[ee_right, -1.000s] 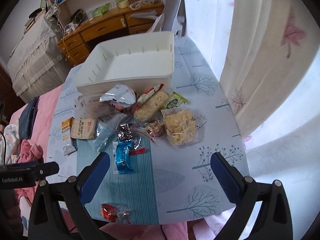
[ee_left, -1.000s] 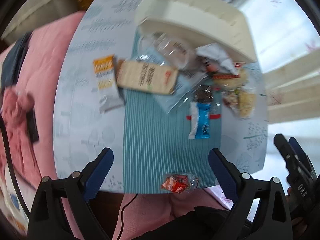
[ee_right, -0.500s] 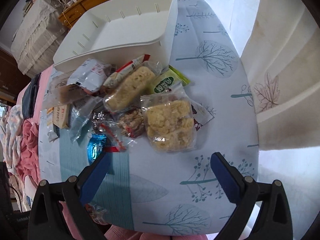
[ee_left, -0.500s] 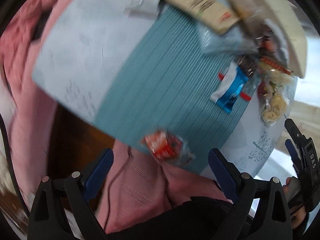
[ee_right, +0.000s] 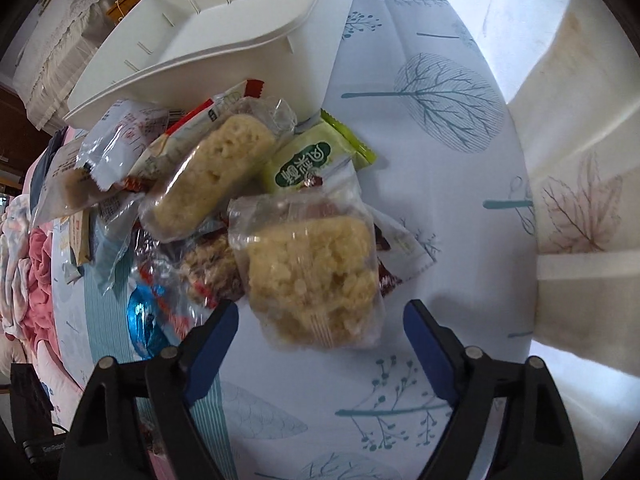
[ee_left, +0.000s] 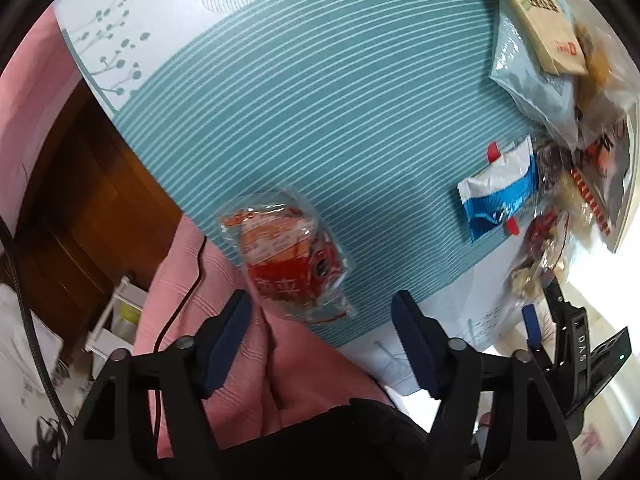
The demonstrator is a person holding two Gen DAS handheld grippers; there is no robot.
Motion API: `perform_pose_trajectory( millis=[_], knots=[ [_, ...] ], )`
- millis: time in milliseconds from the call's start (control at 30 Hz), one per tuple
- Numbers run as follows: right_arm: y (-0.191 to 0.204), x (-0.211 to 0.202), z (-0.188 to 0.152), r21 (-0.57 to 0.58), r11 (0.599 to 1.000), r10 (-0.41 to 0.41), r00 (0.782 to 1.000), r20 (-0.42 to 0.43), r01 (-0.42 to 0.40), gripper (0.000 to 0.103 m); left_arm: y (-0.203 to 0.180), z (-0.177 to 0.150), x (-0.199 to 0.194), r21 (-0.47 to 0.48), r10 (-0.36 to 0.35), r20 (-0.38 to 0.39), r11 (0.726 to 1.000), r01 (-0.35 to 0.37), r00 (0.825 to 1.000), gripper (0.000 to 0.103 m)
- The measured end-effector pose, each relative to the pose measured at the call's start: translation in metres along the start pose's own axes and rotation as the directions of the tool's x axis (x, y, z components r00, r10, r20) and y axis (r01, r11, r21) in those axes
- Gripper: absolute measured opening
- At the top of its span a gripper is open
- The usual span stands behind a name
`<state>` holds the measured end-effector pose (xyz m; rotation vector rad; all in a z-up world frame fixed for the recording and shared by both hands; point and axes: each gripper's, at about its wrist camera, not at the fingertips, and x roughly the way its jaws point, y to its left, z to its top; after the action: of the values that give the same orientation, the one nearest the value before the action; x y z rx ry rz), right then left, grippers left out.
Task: Organize snacks
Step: 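Grasp the clear puffed-snack bag with the right tool while the left tool grasps the red-wrapped candy, then carry the puffed-snack bag in the right tool while the left tool carries the red candy toward the basket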
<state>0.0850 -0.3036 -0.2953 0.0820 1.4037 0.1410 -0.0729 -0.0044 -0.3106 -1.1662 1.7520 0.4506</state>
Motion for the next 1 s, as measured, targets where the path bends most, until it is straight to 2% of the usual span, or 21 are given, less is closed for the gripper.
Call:
perform_pose_trajectory(
  millis=[133,200,267,433,567,733,867,1000],
  knots=[
    [0.0,0.007,0.013,-0.012,1.0,0.005,1.0,-0.009,-0.005,0.064,0.0,0.004,0.01,-0.053,-0.026,-0.049,0.998,0.024,0.998,0.066],
    [0.001,0.009,0.018,-0.017,1.0,0.01,1.0,-0.015,-0.01,0.059,0.001,0.004,0.015,-0.081,-0.045,-0.077,0.996,0.039,0.996,0.054],
    [0.002,0.008,0.019,-0.024,1.0,0.013,1.0,-0.017,-0.013,0.053,0.005,0.004,0.018,-0.096,-0.041,-0.1,0.995,0.031,0.994,0.036],
    [0.003,0.003,0.021,-0.037,0.999,0.029,0.999,-0.023,-0.03,0.049,0.01,0.002,0.021,-0.096,-0.032,-0.115,0.995,0.021,0.993,0.008],
    [0.003,-0.009,0.006,-0.037,0.998,0.045,0.999,-0.001,-0.045,0.048,0.005,0.0,0.01,-0.058,-0.024,-0.096,0.998,0.018,0.995,0.005],
    [0.008,-0.028,0.004,-0.038,0.997,0.073,0.996,0.043,-0.071,0.048,-0.014,-0.005,-0.003,0.002,-0.006,-0.073,1.0,0.006,0.997,0.004],
    [0.011,-0.05,0.004,-0.048,0.994,0.104,0.99,0.093,-0.1,0.048,-0.039,-0.011,-0.026,0.099,0.016,-0.04,0.995,-0.012,0.999,0.004],
    [0.012,-0.072,0.006,-0.065,0.991,0.127,0.98,0.15,-0.119,0.048,-0.07,-0.015,-0.057,0.227,0.043,-0.001,0.973,-0.041,0.999,0.004]
  ],
)
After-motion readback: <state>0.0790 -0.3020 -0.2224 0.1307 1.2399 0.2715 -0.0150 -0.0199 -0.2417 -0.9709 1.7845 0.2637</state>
